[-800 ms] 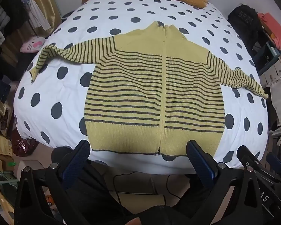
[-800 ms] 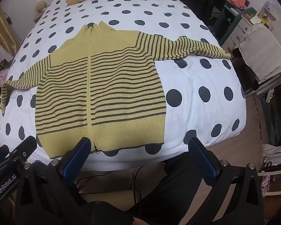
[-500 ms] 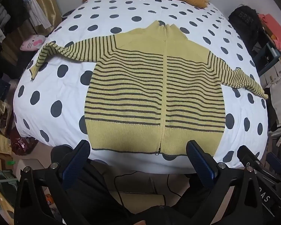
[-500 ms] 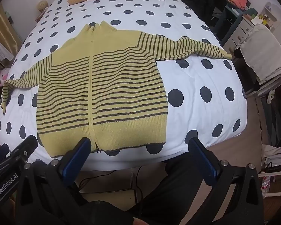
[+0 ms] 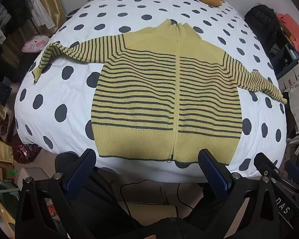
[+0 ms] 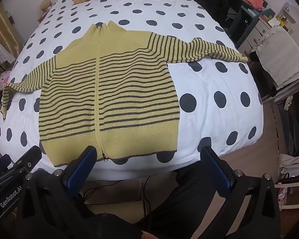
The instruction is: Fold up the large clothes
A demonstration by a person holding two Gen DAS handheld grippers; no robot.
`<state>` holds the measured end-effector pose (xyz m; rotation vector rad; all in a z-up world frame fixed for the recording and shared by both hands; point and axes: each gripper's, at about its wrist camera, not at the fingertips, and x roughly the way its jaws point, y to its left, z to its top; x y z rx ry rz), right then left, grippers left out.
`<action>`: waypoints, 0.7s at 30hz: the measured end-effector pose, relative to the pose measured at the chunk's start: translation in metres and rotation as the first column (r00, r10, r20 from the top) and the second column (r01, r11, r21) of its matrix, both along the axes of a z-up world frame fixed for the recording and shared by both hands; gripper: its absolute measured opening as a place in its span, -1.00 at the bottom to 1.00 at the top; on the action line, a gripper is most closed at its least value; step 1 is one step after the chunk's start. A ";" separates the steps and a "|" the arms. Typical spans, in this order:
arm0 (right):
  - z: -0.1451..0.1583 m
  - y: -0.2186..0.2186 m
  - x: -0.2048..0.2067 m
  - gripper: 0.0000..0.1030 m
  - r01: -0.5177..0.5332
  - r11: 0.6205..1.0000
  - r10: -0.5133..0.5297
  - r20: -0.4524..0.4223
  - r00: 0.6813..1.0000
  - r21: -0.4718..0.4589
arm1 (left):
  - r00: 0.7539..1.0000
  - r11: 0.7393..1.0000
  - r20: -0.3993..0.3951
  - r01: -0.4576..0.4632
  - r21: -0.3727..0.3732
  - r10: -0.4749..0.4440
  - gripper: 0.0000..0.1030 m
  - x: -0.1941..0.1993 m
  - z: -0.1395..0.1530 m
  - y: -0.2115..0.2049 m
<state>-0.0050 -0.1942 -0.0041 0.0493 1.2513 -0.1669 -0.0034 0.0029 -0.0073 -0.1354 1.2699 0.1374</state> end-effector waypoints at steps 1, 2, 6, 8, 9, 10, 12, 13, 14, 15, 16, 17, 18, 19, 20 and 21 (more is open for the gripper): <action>0.001 0.001 0.000 1.00 -0.001 1.000 0.001 0.000 1.000 0.002 | 1.000 1.000 0.002 0.001 -0.003 -0.001 0.99 0.000 0.000 0.000; 0.000 0.001 -0.001 1.00 -0.002 1.000 0.002 0.001 1.000 0.002 | 1.000 1.000 0.005 0.001 -0.008 -0.001 0.99 -0.001 0.000 0.000; -0.003 0.000 0.002 1.00 -0.010 1.000 0.010 -0.006 1.000 0.006 | 1.000 1.000 0.016 -0.004 -0.024 0.004 0.99 -0.001 0.001 0.001; -0.003 0.000 0.002 1.00 -0.010 1.000 0.010 -0.010 1.000 0.010 | 1.000 1.000 0.014 -0.002 -0.029 0.003 0.99 -0.001 0.001 0.001; -0.003 0.000 0.002 1.00 -0.010 1.000 0.010 -0.011 1.000 0.012 | 1.000 1.000 0.012 0.000 -0.031 0.001 0.99 0.000 0.000 0.001; -0.003 -0.001 0.002 1.00 -0.009 1.000 0.010 -0.010 1.000 0.013 | 1.000 0.999 0.008 0.002 -0.032 -0.002 0.99 0.000 0.000 0.001; -0.003 -0.001 0.002 1.00 -0.008 1.000 0.008 -0.010 1.000 0.012 | 1.000 0.999 0.003 0.005 -0.037 -0.005 0.98 0.000 -0.001 0.001; -0.003 -0.002 0.002 1.00 -0.007 1.000 0.007 -0.009 1.000 0.014 | 1.000 0.999 0.006 0.013 -0.038 -0.012 0.98 0.000 -0.001 0.000; -0.003 -0.002 0.002 1.00 -0.005 1.000 0.005 -0.009 1.000 0.013 | 1.000 0.999 0.006 0.014 -0.031 -0.014 0.98 0.000 -0.001 0.000; -0.003 -0.002 0.003 1.00 -0.005 1.000 0.005 -0.009 1.000 0.011 | 1.000 1.000 0.006 0.013 -0.022 -0.013 0.98 0.000 -0.001 -0.001; -0.003 -0.002 0.003 1.00 -0.005 1.000 0.005 -0.009 1.000 0.011 | 1.000 1.000 0.006 0.014 -0.017 -0.014 0.98 0.000 -0.001 -0.001; -0.003 -0.002 0.003 1.00 -0.004 1.000 0.004 -0.011 1.000 0.011 | 1.000 1.000 0.005 0.014 -0.017 -0.014 0.98 0.000 -0.001 -0.001; -0.003 -0.002 0.003 1.00 -0.004 1.000 0.004 -0.011 1.000 0.012 | 1.000 1.000 0.003 0.012 -0.018 -0.012 0.98 0.000 -0.002 0.000; -0.003 -0.002 0.003 1.00 -0.005 1.000 0.005 -0.010 1.000 0.011 | 1.000 1.000 0.001 0.009 -0.018 -0.009 0.98 0.000 -0.002 0.000; -0.003 -0.002 0.003 1.00 -0.005 1.000 0.005 -0.010 1.000 0.009 | 1.000 1.000 -0.001 0.006 -0.016 -0.006 0.98 0.000 -0.003 0.001; -0.003 -0.002 0.003 1.00 -0.006 1.000 0.006 -0.010 1.000 0.009 | 1.000 1.000 -0.003 0.003 -0.013 -0.003 0.98 0.000 -0.003 0.001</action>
